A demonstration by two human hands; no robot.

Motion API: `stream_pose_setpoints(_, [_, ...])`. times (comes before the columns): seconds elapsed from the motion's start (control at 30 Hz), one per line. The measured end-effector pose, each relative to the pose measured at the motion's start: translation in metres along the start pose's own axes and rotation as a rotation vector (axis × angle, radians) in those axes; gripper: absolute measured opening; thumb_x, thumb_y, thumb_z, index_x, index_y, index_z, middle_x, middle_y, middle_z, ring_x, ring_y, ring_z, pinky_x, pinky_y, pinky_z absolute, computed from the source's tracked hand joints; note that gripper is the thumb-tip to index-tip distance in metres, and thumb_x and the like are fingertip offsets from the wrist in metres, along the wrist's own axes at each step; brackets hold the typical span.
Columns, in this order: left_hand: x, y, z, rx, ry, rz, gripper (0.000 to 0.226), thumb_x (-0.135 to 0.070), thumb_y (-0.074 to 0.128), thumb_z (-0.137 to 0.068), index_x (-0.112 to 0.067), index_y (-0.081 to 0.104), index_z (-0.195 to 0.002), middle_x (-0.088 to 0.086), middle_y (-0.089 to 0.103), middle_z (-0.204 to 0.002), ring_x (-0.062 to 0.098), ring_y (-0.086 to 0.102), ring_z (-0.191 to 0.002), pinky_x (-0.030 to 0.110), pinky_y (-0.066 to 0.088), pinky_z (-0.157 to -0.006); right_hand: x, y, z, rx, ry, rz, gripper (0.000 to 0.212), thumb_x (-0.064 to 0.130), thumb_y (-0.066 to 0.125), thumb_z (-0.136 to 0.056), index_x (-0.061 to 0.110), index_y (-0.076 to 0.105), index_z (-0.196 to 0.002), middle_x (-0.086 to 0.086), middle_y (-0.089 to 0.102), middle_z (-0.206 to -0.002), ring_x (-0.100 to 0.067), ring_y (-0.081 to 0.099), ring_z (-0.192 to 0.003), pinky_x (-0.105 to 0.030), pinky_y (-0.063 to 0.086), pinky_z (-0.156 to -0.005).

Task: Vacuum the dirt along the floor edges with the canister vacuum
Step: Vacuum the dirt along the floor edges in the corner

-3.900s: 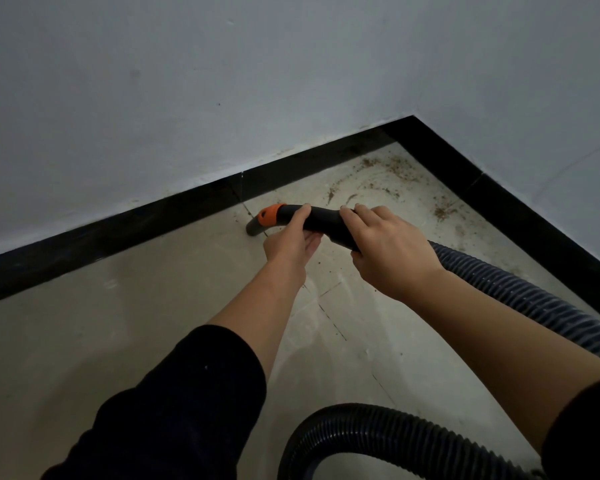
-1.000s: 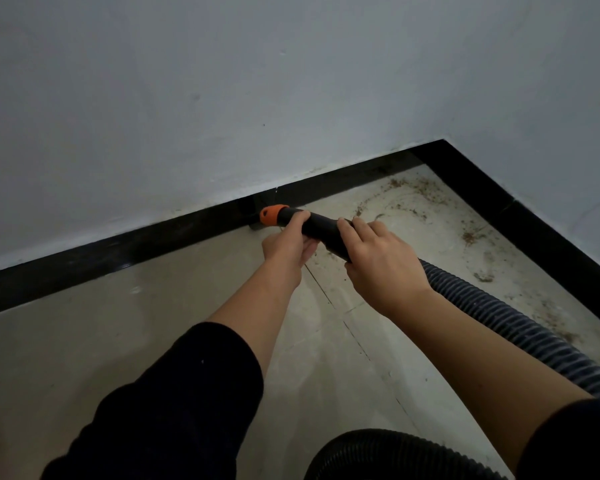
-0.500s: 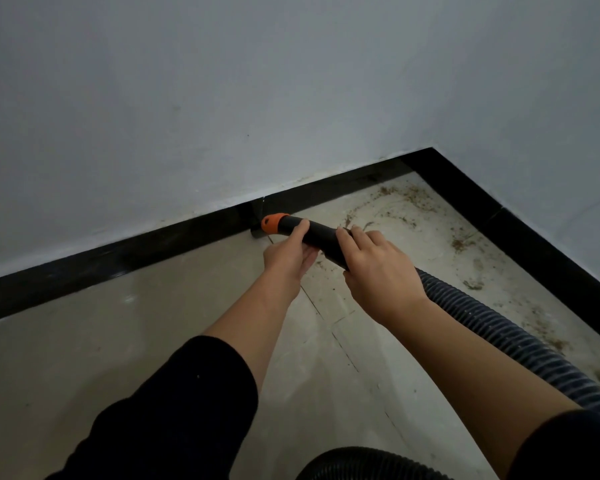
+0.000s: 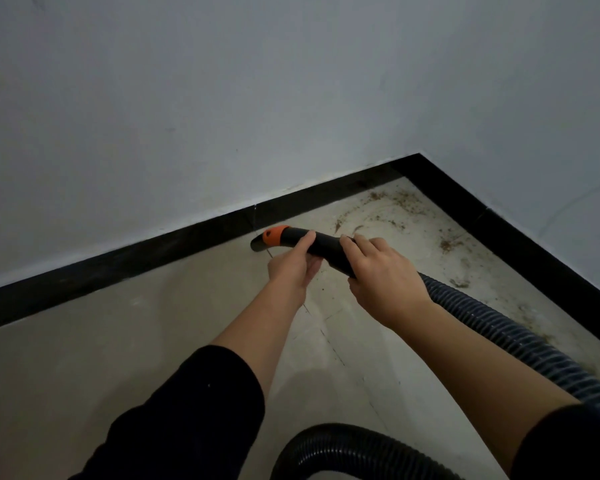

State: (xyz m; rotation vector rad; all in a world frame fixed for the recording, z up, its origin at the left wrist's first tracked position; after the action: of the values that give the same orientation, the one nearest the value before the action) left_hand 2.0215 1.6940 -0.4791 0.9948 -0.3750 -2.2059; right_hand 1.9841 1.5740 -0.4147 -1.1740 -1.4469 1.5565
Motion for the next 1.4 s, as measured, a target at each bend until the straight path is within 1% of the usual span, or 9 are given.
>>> stream_pose_setpoints(0.3, [0.04,0.024,0.001,0.041,-0.06,0.006,0.043,-0.014,0.075,-0.085,0.0,0.057,-0.121,0.015,0.072,-0.101,0.016,0.07,-0.082,0.022,0.057,-0.075,-0.036,0.008,0.027,0.055,0.049,-0.046,0.061,0.022,0.054,-0.093,0.016,0.028,-0.148,0.0,0.047,-0.134,-0.02,0.046,-0.115,-0.029,0.042,-0.09])
stream_pose_setpoints(0.4, [0.048,0.031,0.004,0.028,-0.057,-0.016,0.036,-0.015,0.076,-0.084,-0.001,0.059,-0.114,0.015,0.072,-0.099,0.016,0.071,-0.082,0.024,0.058,-0.08,-0.045,0.009,0.035,0.059,0.074,-0.048,0.061,0.022,0.055,-0.092,0.017,0.029,-0.147,0.001,0.048,-0.134,-0.02,0.046,-0.114,-0.029,0.043,-0.088])
stream_pose_setpoints(0.57, [0.057,0.041,0.012,0.025,-0.071,-0.027,0.023,-0.014,0.076,-0.084,-0.005,0.06,-0.098,0.012,0.07,-0.09,0.014,0.069,-0.075,0.024,0.057,-0.081,-0.054,0.007,0.045,0.052,0.094,-0.054,0.06,0.023,0.057,-0.091,0.017,0.032,-0.146,0.001,0.051,-0.131,-0.021,0.048,-0.112,-0.03,0.044,-0.089])
stream_pose_setpoints(0.7, [0.063,0.043,0.016,0.017,-0.062,-0.036,0.021,-0.014,0.077,-0.083,-0.007,0.059,-0.091,0.014,0.071,-0.093,0.015,0.069,-0.077,0.023,0.057,-0.078,-0.059,0.005,0.052,0.045,0.095,-0.063,0.059,0.024,0.059,-0.09,0.018,0.035,-0.144,0.001,0.054,-0.128,-0.02,0.049,-0.109,-0.032,0.047,-0.088])
stream_pose_setpoints(0.8, [0.064,0.041,0.017,0.015,-0.073,-0.043,0.023,-0.014,0.078,-0.082,-0.005,0.06,-0.094,0.014,0.071,-0.092,0.016,0.07,-0.077,0.023,0.057,-0.077,-0.058,0.007,0.055,0.042,0.093,-0.063,0.059,0.024,0.059,-0.09,0.018,0.036,-0.143,0.002,0.054,-0.127,-0.02,0.049,-0.109,-0.033,0.047,-0.088])
stream_pose_setpoints(0.9, [0.064,0.033,0.016,0.012,-0.077,-0.052,0.029,-0.014,0.077,-0.083,-0.003,0.061,-0.103,0.015,0.071,-0.095,0.015,0.069,-0.076,0.021,0.057,-0.072,-0.051,0.011,0.055,0.044,0.085,-0.063,0.058,0.023,0.058,-0.09,0.018,0.035,-0.143,0.001,0.053,-0.128,-0.02,0.049,-0.11,-0.032,0.048,-0.086])
stream_pose_setpoints(1.1, [0.064,0.024,0.012,0.029,-0.083,-0.052,0.038,-0.014,0.077,-0.083,0.001,0.06,-0.115,0.017,0.072,-0.101,0.017,0.071,-0.081,0.022,0.057,-0.076,-0.044,0.014,0.055,0.056,0.074,-0.054,0.059,0.023,0.055,-0.092,0.017,0.031,-0.145,0.001,0.051,-0.131,-0.02,0.048,-0.112,-0.033,0.048,-0.088])
stream_pose_setpoints(1.23, [0.066,0.029,0.012,0.041,-0.091,-0.057,0.038,-0.015,0.076,-0.084,0.0,0.06,-0.114,0.017,0.072,-0.102,0.017,0.071,-0.082,0.021,0.057,-0.073,-0.049,0.013,0.055,0.052,0.08,-0.049,0.059,0.022,0.056,-0.092,0.017,0.032,-0.145,0.001,0.051,-0.131,-0.021,0.048,-0.113,-0.031,0.047,-0.088])
stream_pose_setpoints(1.4, [0.074,0.035,0.014,0.053,-0.111,-0.083,0.03,-0.015,0.076,-0.083,-0.003,0.06,-0.105,0.016,0.072,-0.101,0.017,0.071,-0.083,0.024,0.057,-0.082,-0.057,0.011,0.063,0.067,0.087,-0.024,0.059,0.024,0.056,-0.092,0.018,0.032,-0.145,0.001,0.052,-0.129,-0.02,0.048,-0.112,-0.031,0.047,-0.087])
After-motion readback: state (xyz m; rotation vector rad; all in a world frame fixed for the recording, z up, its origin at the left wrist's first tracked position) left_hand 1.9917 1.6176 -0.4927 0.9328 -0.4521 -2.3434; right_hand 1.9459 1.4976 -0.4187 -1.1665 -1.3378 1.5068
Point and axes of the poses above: each hand's wrist, its own z-axis away from the middle knuckle, its own y-axis out of the palm, x = y × z, the point moved 2 cm from there along -z, towards the middle knuckle
